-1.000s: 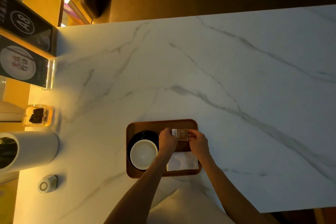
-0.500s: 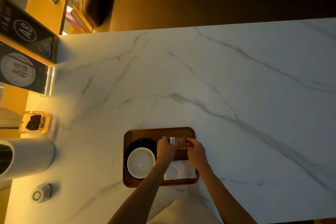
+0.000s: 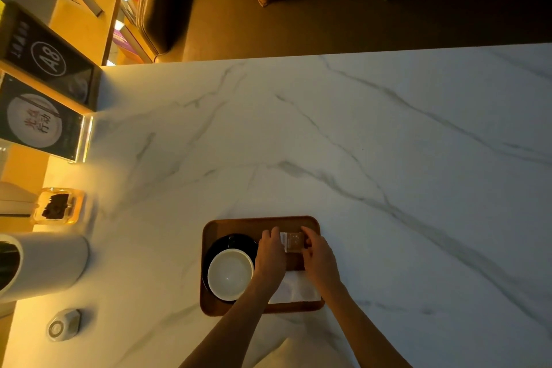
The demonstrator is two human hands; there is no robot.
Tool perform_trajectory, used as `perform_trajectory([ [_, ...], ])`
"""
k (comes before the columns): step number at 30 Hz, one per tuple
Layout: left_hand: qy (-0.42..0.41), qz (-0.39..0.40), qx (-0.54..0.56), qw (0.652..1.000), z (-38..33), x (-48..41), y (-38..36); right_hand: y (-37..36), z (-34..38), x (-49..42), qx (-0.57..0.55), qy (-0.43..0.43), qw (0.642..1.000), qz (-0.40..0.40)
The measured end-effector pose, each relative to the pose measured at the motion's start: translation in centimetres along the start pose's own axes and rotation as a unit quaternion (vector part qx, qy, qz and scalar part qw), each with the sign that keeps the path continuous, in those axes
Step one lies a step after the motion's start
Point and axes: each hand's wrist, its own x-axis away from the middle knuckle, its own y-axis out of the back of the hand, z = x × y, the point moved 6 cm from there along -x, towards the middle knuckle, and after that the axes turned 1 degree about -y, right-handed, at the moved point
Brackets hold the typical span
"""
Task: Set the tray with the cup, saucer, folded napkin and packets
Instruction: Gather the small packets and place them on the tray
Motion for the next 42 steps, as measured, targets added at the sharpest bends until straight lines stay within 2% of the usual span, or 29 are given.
perform_trajectory([
  [4, -0.088, 0.019, -0.12, 0.989, -0.5, 0.5, -0.9, -0.6, 0.7, 0.4, 0.133, 0.075, 0.988, -0.01],
  [7, -0.108, 0.034, -0.167, 0.979, -0.1, 0.3, -1.5, -0.8, 0.9, 0.4, 0.181, 0.09, 0.979, -0.015],
  [14, -0.122, 0.032, -0.202, 0.971, -0.1, -0.1, -1.3, -0.8, 1.1, 0.0, 0.197, 0.105, 0.975, -0.007],
  [28, -0.117, 0.021, -0.188, 0.975, 0.0, 0.6, -0.2, -0.7, 0.4, 0.3, 0.169, 0.104, 0.98, 0.009],
  [33, -0.141, -0.037, -0.132, 0.981, -1.3, 2.1, 2.2, 1.7, 0.0, 1.6, 0.061, 0.078, 0.993, -0.066],
  [37, -0.122, -0.147, -0.022, 0.981, 0.5, 4.5, 6.2, 3.2, -1.8, 3.1, -0.007, 0.0, 0.993, -0.119],
  [40, -0.058, -0.235, 0.007, 0.97, 4.8, 6.4, 9.5, 3.2, -3.5, 4.2, -0.065, -0.096, 0.989, -0.089],
  [42, 0.018, -0.26, 0.046, 0.964, 8.6, 7.5, 10.8, 2.7, -4.3, 5.0, -0.094, -0.14, 0.984, -0.051],
])
